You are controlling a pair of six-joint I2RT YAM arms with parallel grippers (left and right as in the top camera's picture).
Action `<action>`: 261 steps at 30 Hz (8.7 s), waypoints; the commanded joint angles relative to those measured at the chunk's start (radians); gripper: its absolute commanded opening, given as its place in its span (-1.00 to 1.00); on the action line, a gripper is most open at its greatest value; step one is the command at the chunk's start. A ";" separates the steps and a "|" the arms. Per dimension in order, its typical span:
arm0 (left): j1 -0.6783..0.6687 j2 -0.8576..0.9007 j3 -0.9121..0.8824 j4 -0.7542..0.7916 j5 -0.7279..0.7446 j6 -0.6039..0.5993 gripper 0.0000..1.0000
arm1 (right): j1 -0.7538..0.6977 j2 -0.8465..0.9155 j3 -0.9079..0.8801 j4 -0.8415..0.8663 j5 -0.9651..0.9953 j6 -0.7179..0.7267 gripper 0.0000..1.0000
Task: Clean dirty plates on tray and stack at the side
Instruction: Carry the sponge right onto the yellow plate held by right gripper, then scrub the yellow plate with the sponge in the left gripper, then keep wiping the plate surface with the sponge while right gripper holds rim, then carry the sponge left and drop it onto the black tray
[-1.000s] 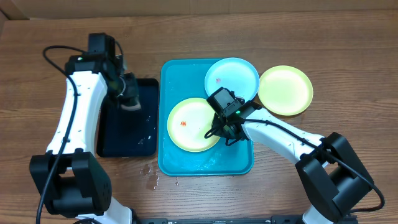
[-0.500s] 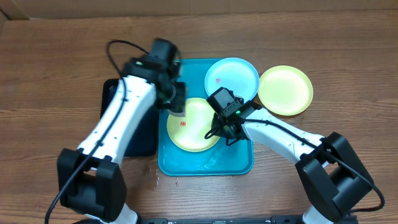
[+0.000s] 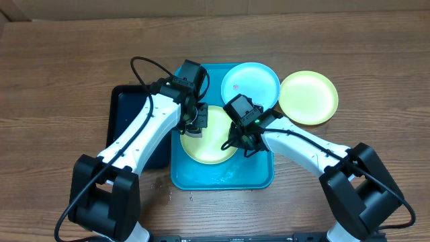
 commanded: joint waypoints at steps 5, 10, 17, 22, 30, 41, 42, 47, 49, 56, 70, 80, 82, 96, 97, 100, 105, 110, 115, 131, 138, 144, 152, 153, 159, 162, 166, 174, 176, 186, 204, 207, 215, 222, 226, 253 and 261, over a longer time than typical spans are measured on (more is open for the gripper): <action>-0.001 -0.016 -0.104 0.096 -0.013 -0.021 -0.92 | -0.001 -0.006 -0.003 0.006 -0.002 -0.005 -0.92; -0.001 -0.016 -0.161 0.159 0.056 0.062 -0.92 | -0.001 -0.006 -0.003 0.006 -0.002 -0.006 -0.92; -0.001 -0.016 -0.172 0.160 0.053 0.133 -0.92 | -0.001 -0.006 -0.003 0.010 -0.002 -0.077 -0.92; -0.001 -0.016 -0.172 0.161 0.051 0.134 -0.92 | -0.001 -0.006 -0.003 0.010 -0.004 -0.076 -0.78; -0.001 -0.016 -0.172 0.163 0.051 0.138 -0.92 | -0.001 -0.006 -0.003 0.006 -0.084 -0.061 -0.60; -0.001 -0.015 -0.172 0.171 0.010 0.174 -0.92 | -0.001 -0.006 -0.003 -0.001 -0.080 -0.027 -0.92; -0.001 -0.015 -0.173 0.171 0.003 0.173 -0.92 | -0.001 -0.006 -0.003 -0.001 -0.080 -0.027 -0.92; -0.001 -0.002 -0.173 0.169 -0.005 0.170 -0.92 | -0.001 -0.006 -0.003 -0.001 -0.080 -0.027 -0.92; -0.001 0.012 -0.173 0.163 -0.001 0.168 -0.92 | -0.001 -0.006 -0.003 -0.001 -0.080 -0.027 -0.92; -0.001 0.119 -0.173 0.156 0.019 0.163 -0.92 | -0.001 -0.006 -0.003 0.000 -0.080 -0.027 -0.58; 0.003 0.164 -0.113 0.132 0.416 0.190 -0.92 | -0.001 -0.006 -0.005 0.006 -0.080 -0.027 -0.91; 0.000 0.070 0.065 0.024 0.328 0.177 -0.92 | -0.001 -0.006 -0.005 0.006 -0.080 -0.027 -0.59; -0.006 0.071 0.062 0.009 0.244 0.148 -0.91 | -0.001 -0.006 -0.005 0.003 -0.080 -0.027 -0.57; -0.012 0.082 -0.080 0.004 -0.072 0.049 -0.92 | 0.000 -0.003 -0.006 -0.012 -0.080 -0.027 -0.66; -0.012 0.082 -0.096 0.022 -0.070 0.049 -0.92 | 0.000 0.000 -0.006 -0.012 -0.080 -0.027 -0.65; -0.013 0.082 -0.141 0.068 -0.037 0.046 -0.92 | 0.000 0.008 -0.006 -0.012 -0.080 -0.027 -0.65; -0.014 0.082 -0.193 0.129 0.043 0.046 -0.92 | 0.000 0.020 -0.006 -0.008 -0.080 -0.027 -0.92; -0.014 0.082 -0.201 0.169 0.222 0.061 -0.92 | 0.000 0.020 -0.006 0.006 -0.081 -0.027 -0.92; -0.014 0.082 -0.201 0.251 0.376 0.061 -0.92 | 0.000 0.020 -0.006 0.006 -0.084 -0.027 -0.92; 0.035 0.016 -0.021 0.072 0.138 0.080 -0.92 | 0.000 0.020 -0.006 0.005 -0.084 -0.027 -0.92; 0.006 0.044 -0.069 0.063 0.025 0.080 -0.92 | 0.000 0.020 -0.006 0.006 -0.080 -0.027 -0.92; 0.004 0.097 -0.136 0.135 0.034 0.080 -0.92 | -0.001 0.020 -0.006 0.006 -0.080 -0.027 -0.92; 0.003 0.166 -0.155 0.198 0.276 0.089 -0.92 | -0.001 0.020 -0.006 0.006 -0.080 -0.027 -0.92; 0.003 0.166 -0.154 0.205 0.311 0.102 -0.92 | -0.001 0.020 -0.006 0.006 -0.080 -0.027 -0.92; 0.013 0.156 -0.104 0.195 0.430 0.167 -0.92 | -0.001 0.020 -0.006 0.006 -0.080 -0.028 -0.92; 0.027 0.138 -0.043 0.133 0.425 0.180 -0.92 | -0.001 0.020 -0.006 0.006 -0.080 -0.028 -0.92; 0.047 0.100 0.040 0.030 0.385 0.182 -0.92 | -0.001 0.020 -0.006 0.006 -0.080 -0.028 -0.92; 0.045 0.082 0.021 -0.035 0.142 0.134 -0.92 | -0.001 0.020 -0.006 0.006 -0.080 -0.029 -0.92; 0.045 0.082 -0.002 -0.029 0.093 0.106 -0.92 | -0.001 0.020 -0.006 0.006 -0.080 -0.031 -0.92; 0.043 0.082 -0.213 0.143 0.089 0.067 -0.92 | -0.001 0.020 -0.006 0.006 -0.080 -0.031 -0.92; 0.074 0.080 -0.221 0.360 0.540 0.038 -0.92 | -0.001 0.020 -0.006 0.006 -0.080 -0.031 -0.92; 0.102 0.062 -0.144 0.271 0.553 0.050 -0.92 | -0.001 0.020 -0.006 0.006 -0.080 -0.031 -0.92; 0.213 -0.045 0.011 0.042 0.463 0.121 -0.92 | -0.001 0.020 -0.006 0.005 -0.080 -0.031 -0.92; 0.341 -0.108 0.014 -0.127 0.179 0.103 -0.92 | -0.001 0.020 -0.006 0.005 -0.080 -0.031 -0.92; 0.386 -0.106 -0.009 -0.186 0.039 0.039 -0.92 | -0.001 0.020 -0.006 0.006 -0.080 -0.031 -0.92; 0.399 -0.105 -0.269 0.055 0.109 0.075 0.79 | -0.001 0.020 -0.006 0.011 -0.080 -0.031 -0.53; 0.399 -0.123 -0.128 -0.091 0.165 0.077 0.82 | -0.001 0.020 -0.006 0.028 -0.058 -0.031 -0.46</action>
